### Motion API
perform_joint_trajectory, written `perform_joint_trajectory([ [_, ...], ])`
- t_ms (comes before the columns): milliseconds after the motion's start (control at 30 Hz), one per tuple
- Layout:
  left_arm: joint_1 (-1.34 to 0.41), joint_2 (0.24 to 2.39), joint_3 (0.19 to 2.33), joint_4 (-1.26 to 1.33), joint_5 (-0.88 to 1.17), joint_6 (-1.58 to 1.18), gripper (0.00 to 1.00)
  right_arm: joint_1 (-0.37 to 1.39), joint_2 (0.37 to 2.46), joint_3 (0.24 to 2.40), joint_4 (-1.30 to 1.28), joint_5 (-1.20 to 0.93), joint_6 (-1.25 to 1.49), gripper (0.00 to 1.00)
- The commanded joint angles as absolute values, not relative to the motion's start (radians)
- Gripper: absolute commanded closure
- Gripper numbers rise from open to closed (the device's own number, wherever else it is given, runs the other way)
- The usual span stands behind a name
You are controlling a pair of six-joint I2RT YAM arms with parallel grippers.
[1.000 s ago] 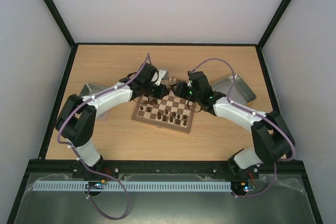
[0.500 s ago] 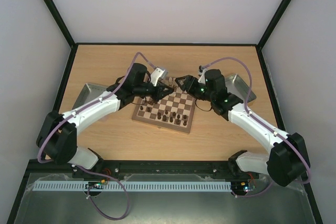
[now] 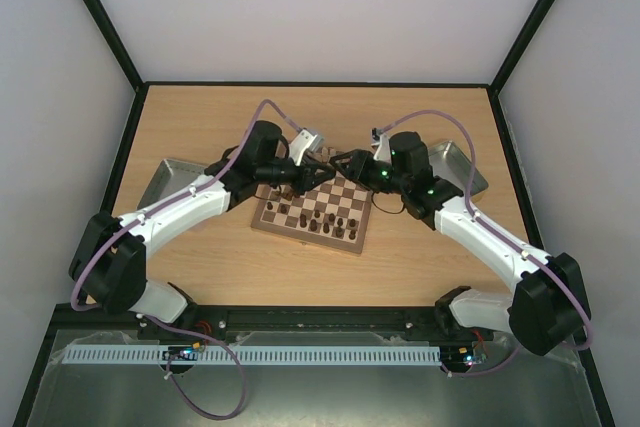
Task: Set up the chess pieces on the board
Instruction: Place the chess piece on the chessboard.
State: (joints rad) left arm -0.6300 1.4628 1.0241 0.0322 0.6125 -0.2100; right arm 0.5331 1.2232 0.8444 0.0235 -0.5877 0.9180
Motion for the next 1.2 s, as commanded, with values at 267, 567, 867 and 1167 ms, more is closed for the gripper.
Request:
perform_joint_trajectory([
  [267, -0.634, 1.434, 1.023, 0.064, 0.616, -0.248, 0.92, 0.534, 1.195, 0.847, 0.095, -0.616, 1.002, 0.92],
  [567, -0.617, 1.366, 0.913, 0.365, 0.607, -0.625, 0.51, 0.535, 1.108, 0.665, 0.618, -0.526, 1.462, 0.93],
  [867, -0.622, 1.310, 0.784, 0.741, 0.575, -0.852, 0.40, 0.534, 1.087, 0.647, 0.680, -0.512, 1.598, 0.92],
  [1167, -0.653, 1.305, 0.799, 0.795, 0.498, -0.855, 0.45, 0.535, 1.091, 0.625, 0.706, -0.524, 1.663, 0.92],
])
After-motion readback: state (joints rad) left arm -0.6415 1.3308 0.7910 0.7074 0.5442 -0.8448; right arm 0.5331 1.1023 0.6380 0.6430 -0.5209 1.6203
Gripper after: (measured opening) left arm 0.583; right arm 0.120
